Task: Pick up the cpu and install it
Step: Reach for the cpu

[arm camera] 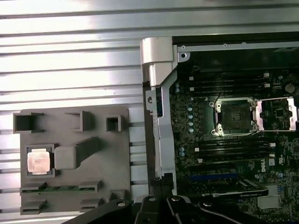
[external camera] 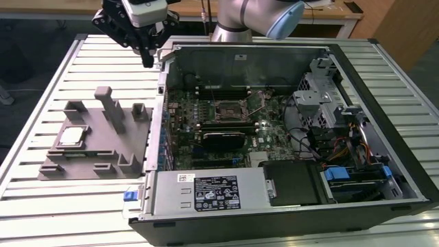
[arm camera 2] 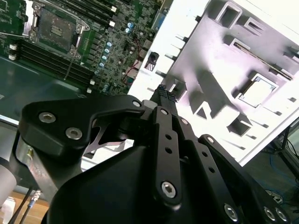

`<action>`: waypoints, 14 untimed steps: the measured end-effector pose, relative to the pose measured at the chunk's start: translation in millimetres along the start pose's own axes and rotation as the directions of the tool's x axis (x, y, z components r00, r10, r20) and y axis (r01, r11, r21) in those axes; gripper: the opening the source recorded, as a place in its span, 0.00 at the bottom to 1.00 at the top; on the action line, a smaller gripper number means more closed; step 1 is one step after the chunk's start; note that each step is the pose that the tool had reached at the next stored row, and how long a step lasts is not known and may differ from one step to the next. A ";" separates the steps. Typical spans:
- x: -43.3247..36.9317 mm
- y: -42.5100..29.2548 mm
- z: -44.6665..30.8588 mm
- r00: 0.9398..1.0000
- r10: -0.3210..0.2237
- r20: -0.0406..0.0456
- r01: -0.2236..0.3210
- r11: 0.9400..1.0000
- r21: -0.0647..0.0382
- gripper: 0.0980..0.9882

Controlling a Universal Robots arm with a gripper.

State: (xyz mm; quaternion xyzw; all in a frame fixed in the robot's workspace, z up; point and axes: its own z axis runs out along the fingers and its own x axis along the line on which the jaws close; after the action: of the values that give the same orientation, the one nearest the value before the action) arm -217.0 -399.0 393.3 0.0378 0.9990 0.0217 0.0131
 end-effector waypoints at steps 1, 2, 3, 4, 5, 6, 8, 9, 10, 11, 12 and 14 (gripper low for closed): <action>1.3 -0.1 0.0 1.000 0.000 0.000 0.000 1.000 0.000 0.01; 2.4 -0.2 0.0 1.000 0.000 0.000 0.000 1.000 0.000 0.01; 3.6 -0.2 -0.1 1.000 0.000 0.000 0.000 1.000 0.000 0.01; 4.8 -0.3 -0.1 1.000 0.000 0.000 0.000 1.000 0.000 0.01; 5.9 -0.4 -0.2 1.000 0.000 0.000 0.000 1.000 0.000 0.01; 7.1 -0.5 -0.2 1.000 0.000 0.000 0.000 1.000 0.000 0.01; 9.5 -0.7 -0.3 1.000 0.000 0.000 0.000 1.000 0.000 0.01; 10.7 -0.8 -0.3 1.000 0.000 0.000 0.000 1.000 0.000 0.01; 11.9 -0.9 -0.3 1.000 0.000 0.000 0.000 1.000 0.000 0.01; 13.1 -1.0 -0.4 1.000 0.000 0.000 0.000 1.000 0.000 0.01; 14.3 -1.0 -0.4 1.000 0.000 0.000 0.000 1.000 0.000 0.01; 16.6 -1.2 -0.5 1.000 0.000 0.000 0.000 1.000 0.000 0.01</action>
State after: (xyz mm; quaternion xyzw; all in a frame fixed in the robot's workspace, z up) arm -233.7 -398.9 393.3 0.0379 0.9990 0.0217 0.0131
